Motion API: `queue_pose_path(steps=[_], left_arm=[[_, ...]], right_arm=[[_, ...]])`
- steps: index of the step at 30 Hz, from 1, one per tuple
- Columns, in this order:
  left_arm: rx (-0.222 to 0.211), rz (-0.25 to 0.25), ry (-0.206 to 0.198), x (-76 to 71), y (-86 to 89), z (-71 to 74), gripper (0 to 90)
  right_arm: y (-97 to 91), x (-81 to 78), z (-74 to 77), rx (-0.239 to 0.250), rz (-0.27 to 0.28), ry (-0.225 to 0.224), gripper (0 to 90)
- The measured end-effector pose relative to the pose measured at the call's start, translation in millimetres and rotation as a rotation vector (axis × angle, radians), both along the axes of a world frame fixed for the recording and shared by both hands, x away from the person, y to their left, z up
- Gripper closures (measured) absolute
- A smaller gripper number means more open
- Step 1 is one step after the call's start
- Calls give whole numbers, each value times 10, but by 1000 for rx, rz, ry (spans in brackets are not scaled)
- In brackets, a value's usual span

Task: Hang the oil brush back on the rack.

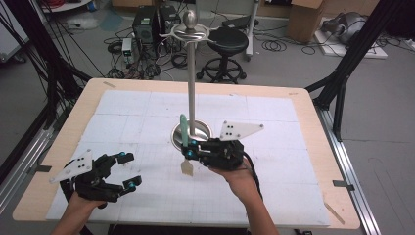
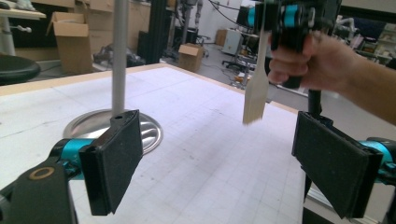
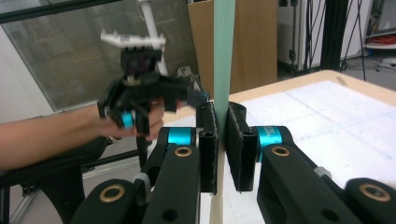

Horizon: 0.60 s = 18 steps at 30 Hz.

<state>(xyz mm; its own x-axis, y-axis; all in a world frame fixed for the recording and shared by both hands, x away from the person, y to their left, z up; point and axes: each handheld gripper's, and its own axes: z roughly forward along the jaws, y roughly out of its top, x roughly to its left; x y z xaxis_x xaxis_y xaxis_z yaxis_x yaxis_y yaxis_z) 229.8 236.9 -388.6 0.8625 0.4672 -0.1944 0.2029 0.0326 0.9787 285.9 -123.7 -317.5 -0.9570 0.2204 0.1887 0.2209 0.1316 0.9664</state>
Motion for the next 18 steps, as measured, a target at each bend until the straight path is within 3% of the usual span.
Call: queue_pose_path(steps=[10,18], left_arm=[[-6,20,-17,6,55,-67,176],[-23,20,-10,-3,71,-82,178]], right_arm=[[89,322,399,-39,20,-29,834],[149,501,697,-35,36,-53,834]])
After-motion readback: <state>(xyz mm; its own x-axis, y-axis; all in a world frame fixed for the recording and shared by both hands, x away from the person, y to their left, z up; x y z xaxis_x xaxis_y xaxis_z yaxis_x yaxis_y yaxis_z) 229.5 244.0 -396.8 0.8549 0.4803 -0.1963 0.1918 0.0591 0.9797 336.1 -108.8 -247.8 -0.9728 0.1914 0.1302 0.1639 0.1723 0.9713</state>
